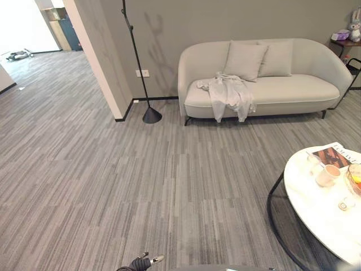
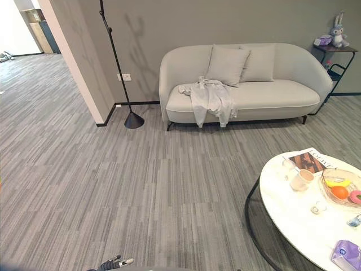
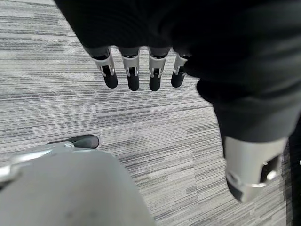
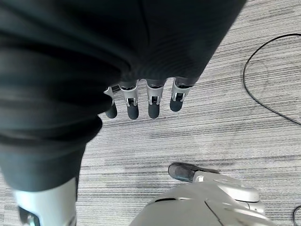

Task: Hang the clothes on the sofa on the clothes rack.

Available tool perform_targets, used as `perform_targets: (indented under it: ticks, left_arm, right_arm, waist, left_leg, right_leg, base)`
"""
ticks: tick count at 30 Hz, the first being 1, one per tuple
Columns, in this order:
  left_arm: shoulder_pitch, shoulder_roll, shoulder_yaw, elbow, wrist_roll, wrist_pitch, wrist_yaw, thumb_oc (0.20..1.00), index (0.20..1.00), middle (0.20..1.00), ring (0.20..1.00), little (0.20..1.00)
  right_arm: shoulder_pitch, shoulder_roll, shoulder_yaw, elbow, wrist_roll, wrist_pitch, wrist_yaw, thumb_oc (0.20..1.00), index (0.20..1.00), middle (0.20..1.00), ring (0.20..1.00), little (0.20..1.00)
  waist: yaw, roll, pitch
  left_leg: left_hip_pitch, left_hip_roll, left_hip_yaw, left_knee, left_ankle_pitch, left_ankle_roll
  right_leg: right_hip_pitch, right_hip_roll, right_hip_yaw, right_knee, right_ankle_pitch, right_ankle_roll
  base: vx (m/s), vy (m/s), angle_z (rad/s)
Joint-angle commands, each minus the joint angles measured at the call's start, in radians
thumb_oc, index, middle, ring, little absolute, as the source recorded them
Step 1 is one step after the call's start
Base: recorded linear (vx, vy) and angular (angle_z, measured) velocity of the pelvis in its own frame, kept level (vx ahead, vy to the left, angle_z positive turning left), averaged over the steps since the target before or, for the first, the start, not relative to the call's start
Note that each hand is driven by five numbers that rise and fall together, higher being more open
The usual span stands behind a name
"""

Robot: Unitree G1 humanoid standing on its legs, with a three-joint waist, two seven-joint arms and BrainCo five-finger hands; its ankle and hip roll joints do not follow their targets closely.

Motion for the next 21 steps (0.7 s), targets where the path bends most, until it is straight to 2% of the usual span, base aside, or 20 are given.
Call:
perform_targets:
  ticks: [1,21]
  left_arm:
    - [-0.073,-0.009,0.005,0.043,-0.018,-0.026,-0.016,1.000,1.000,1.000,1.000,1.000]
    - [-0.076,-0.003,0.002,0.046,-0.015,-0.026,-0.004,1.000,1.000,1.000,1.000,1.000]
  right_arm:
    - [-0.048,-0.015,0.043,0.032,-0.010,-0.015,0.006,1.000,1.000,1.000,1.000,1.000]
    - [-0.033,-0.015,0.036,0.033,0.019,-0.016,0.011,1.000,1.000,1.000,1.000,1.000]
  waist:
    - [-0.005,-0.027,-0.005]
    - [-0.014,-0.032,0.002]
  left_leg:
    - [0.002,0.043,-0.100,-0.051,0.004,-0.077]
    - [-0.011,0.043,-0.093,-0.051,0.007,-0.075]
  right_leg:
    - [0.016,-0.083,0.015,0.008,-0.007,0.124]
    - [-0.002,-0.079,0.030,0.008,-0.001,0.122]
  base:
    - [0.00,0.000,0.00]
    - [0.00,-0.001,0.00]
